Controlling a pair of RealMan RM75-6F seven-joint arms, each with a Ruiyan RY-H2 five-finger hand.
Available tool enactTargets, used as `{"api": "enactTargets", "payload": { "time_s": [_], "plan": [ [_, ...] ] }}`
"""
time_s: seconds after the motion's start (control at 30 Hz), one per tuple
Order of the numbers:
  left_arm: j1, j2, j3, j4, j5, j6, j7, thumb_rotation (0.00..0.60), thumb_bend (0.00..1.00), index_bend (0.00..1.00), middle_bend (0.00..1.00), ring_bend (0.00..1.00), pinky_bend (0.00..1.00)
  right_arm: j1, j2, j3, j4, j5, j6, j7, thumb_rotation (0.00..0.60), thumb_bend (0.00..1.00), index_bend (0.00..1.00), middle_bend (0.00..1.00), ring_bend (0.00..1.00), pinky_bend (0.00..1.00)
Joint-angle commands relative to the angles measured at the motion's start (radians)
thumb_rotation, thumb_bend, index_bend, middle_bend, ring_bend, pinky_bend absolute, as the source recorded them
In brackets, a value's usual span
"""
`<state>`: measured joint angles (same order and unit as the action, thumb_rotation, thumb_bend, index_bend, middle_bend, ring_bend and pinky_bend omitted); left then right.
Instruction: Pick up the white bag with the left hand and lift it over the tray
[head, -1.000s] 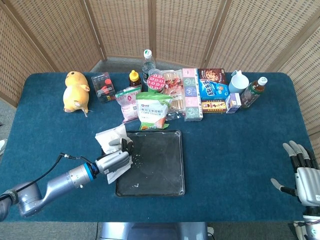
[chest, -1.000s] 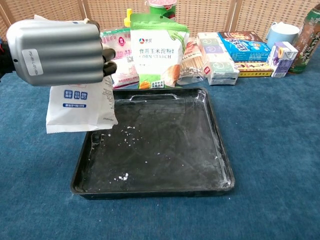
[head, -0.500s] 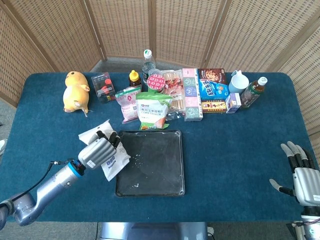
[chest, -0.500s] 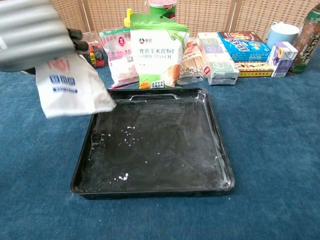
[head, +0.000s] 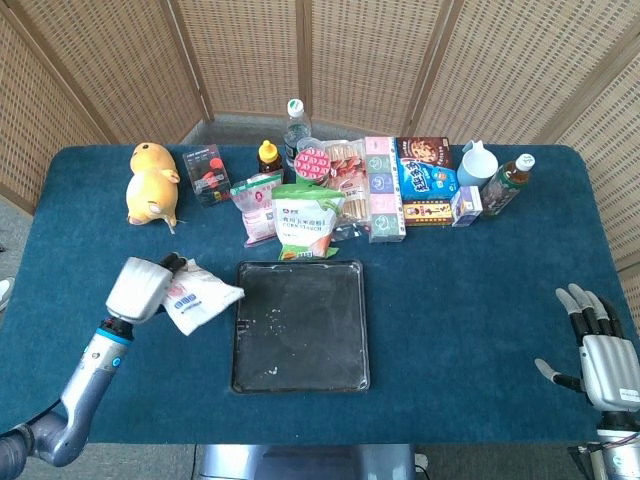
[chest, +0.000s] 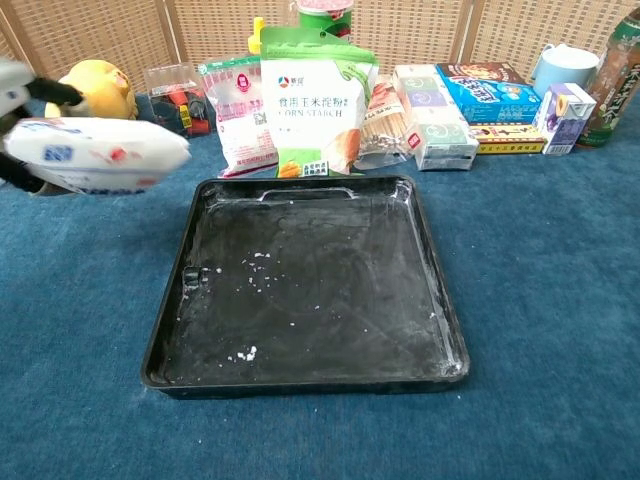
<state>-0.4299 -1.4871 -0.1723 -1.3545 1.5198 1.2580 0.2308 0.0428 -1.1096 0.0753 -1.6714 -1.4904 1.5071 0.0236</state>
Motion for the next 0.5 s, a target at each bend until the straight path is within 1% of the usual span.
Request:
{"api": "enactTargets", "payload": {
  "time_s": [0.03, 0.07, 0.1, 0.13, 0.17, 0.2, 0.23, 0.3, 0.4, 0.5],
  "plan": [
    [0.045, -0.091, -0.005, 0.131, -0.095, 0.023, -0.18, 0.6, 0.41, 0.62, 0.5, 0.47, 0.53, 0.001, -0.002, -0.002, 0.001, 0.001, -0.003, -0.004, 0.599, 0.0, 0.0, 0.0, 0.01, 0.01],
    [0.043, -0.092, 0.005, 0.136, -0.09, 0.01, -0.21, 0.6, 0.32, 0.48, 0.34, 0.31, 0.4, 0.001, -0.002, -0.002, 0.0, 0.001, -0.005, -0.004, 0.599, 0.0, 0.0, 0.0, 0.01, 0.01],
    [0.039, -0.08, 0.029, 0.134, -0.078, -0.027, -0.269, 0.6, 0.18, 0.26, 0.14, 0.12, 0.26, 0.001, -0.001, -0.002, 0.0, 0.001, -0.005, -0.004, 0.599, 0.0, 0.0, 0.0, 0.01, 0.01],
    [0.035, -0.067, 0.043, 0.125, -0.073, -0.053, -0.308, 0.582, 0.07, 0.11, 0.04, 0.02, 0.17, 0.001, -0.001, -0.002, 0.0, 0.001, -0.005, -0.004, 0.599, 0.0, 0.0, 0.0, 0.01, 0.01],
    [0.029, -0.041, 0.058, 0.098, -0.073, -0.093, -0.363, 0.561, 0.03, 0.04, 0.01, 0.0, 0.14, 0.001, -0.001, -0.002, 0.0, 0.002, -0.004, -0.004, 0.599, 0.0, 0.0, 0.0, 0.01, 0.01],
    [0.027, -0.026, 0.063, 0.081, -0.07, -0.105, -0.387, 0.518, 0.0, 0.0, 0.0, 0.0, 0.12, 0.001, -0.001, -0.001, 0.0, 0.002, -0.004, -0.004, 0.6, 0.0, 0.0, 0.0, 0.01, 0.01],
    [0.026, -0.009, 0.069, 0.057, -0.059, -0.105, -0.411, 0.474, 0.0, 0.0, 0.0, 0.0, 0.11, 0.002, -0.001, -0.001, 0.0, 0.002, -0.004, -0.005, 0.599, 0.0, 0.0, 0.0, 0.01, 0.01],
    [0.03, 0.014, 0.082, 0.021, -0.035, -0.09, -0.438, 0.436, 0.0, 0.0, 0.0, 0.0, 0.1, 0.002, -0.001, -0.002, -0.001, 0.002, -0.005, -0.005, 0.598, 0.0, 0.0, 0.0, 0.01, 0.01],
    [0.045, 0.051, 0.1, -0.045, -0.006, -0.057, -0.455, 0.421, 0.0, 0.0, 0.0, 0.0, 0.08, 0.002, 0.001, -0.003, -0.003, -0.001, -0.006, -0.003, 0.598, 0.0, 0.0, 0.0, 0.01, 0.01],
    [0.065, 0.09, 0.116, -0.099, 0.033, -0.002, -0.45, 0.421, 0.0, 0.0, 0.0, 0.0, 0.07, 0.0, 0.006, -0.004, -0.007, -0.003, -0.002, 0.0, 0.599, 0.0, 0.0, 0.0, 0.01, 0.01]
  ]
}}
